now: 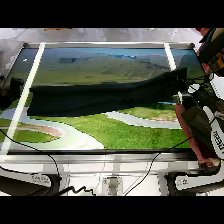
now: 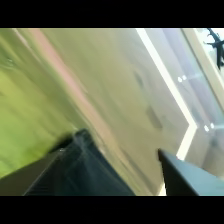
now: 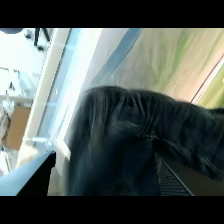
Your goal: Fold the clothes and pants, and hang the long-sleeved shirts on hangers.
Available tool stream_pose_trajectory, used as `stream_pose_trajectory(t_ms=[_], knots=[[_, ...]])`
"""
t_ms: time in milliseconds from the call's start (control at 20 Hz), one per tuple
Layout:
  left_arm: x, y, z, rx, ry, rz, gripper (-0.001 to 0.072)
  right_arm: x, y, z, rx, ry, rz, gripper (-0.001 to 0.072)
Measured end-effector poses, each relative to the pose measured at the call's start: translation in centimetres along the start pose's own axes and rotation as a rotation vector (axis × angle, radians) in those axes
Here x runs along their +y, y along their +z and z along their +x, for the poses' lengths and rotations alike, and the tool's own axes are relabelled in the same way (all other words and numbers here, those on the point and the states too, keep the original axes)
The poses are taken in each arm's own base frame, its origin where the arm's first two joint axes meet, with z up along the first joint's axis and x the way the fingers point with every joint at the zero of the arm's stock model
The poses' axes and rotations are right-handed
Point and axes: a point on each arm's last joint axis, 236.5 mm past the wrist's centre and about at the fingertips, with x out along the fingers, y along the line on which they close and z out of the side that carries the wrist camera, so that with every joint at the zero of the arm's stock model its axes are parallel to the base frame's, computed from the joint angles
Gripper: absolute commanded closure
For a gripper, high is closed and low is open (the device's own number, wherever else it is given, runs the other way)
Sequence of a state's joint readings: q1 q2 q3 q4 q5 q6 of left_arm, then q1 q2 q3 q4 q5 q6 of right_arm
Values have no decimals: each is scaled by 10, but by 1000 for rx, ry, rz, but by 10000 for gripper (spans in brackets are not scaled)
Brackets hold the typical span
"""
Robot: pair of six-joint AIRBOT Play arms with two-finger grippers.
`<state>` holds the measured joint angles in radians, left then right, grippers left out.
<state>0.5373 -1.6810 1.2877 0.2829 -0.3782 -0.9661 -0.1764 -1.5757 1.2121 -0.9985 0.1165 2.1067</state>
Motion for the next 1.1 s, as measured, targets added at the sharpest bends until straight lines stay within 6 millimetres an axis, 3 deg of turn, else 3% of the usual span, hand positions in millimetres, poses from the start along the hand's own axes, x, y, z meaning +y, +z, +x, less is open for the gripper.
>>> stream_pose_trajectory(t_ms=[150, 350, 500, 700, 800, 1000, 1100], knots=[[-10, -7, -1, 52, -45, 15, 7, 8, 5, -1, -13, 13, -43, 31], [-12, -12, -28, 175, -108, 27, 97, 23, 14, -18, -7, 20, -228, 31], [18, -27, -61, 328, -57, 29, 96, 26, 15, -37, 35, 0, -412, 30], [71, -72, -109, 510, 81, -8, 87, 20, 2, -54, 131, -33, -582, 31], [84, -98, -122, 540, 112, -74, 1, 16, -3, -58, 165, -43, -619, 30], [90, -134, -119, 533, 124, -212, 1, 12, -9, -62, 202, -53, -652, 31], [91, -141, -108, 500, 138, -224, 5, 12, -10, -63, 207, -53, -657, 31]])
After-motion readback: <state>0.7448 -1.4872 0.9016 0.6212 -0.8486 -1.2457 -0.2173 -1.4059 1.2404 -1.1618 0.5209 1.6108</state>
